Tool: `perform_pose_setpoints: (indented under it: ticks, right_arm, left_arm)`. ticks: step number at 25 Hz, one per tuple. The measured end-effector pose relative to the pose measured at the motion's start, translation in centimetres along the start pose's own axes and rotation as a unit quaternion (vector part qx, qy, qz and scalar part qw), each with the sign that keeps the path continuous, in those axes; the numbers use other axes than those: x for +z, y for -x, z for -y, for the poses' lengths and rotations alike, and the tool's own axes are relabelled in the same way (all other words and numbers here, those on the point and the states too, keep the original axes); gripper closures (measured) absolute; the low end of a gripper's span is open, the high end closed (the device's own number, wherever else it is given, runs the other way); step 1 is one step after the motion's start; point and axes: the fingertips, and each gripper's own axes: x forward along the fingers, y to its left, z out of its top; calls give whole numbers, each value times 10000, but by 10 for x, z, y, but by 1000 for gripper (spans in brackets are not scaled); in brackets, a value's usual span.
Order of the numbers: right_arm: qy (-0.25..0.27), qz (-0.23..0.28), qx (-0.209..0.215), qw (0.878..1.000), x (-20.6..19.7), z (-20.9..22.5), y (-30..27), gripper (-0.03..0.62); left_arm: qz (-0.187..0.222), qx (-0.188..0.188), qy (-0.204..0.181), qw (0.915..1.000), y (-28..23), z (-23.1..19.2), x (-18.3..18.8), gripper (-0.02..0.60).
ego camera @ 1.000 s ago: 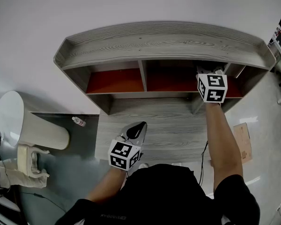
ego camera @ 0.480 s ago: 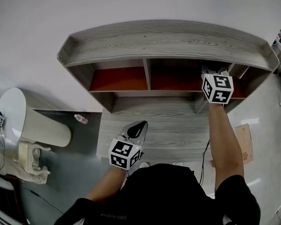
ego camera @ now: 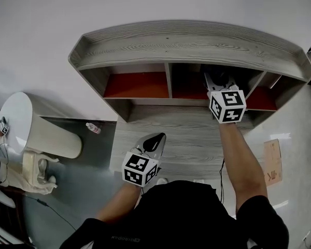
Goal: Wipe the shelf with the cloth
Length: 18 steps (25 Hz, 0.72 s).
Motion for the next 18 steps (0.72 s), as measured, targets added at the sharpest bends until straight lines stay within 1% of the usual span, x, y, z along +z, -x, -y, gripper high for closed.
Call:
perform_pose_setpoints:
  ticks: [5,8,13,18]
  right_arm:
    - [222,-326,493,9980,-22,-45,-23,496]
    - [317,-443,701,9960,-29,-63,-37,496]
    - [506,-559,886,9932,-35,-81,-54,496]
    - [606,-662,952,9914,-41,-89,-66,496]
  left_arm:
    - [29,74,68,9999,5,-4,-1,574]
    - [39,156,100,9998,9,-8,-2,574]
    - [39,279,194,9994,15,-15,-7,574]
    - [68,408,257,9988,22,-23,-10,574]
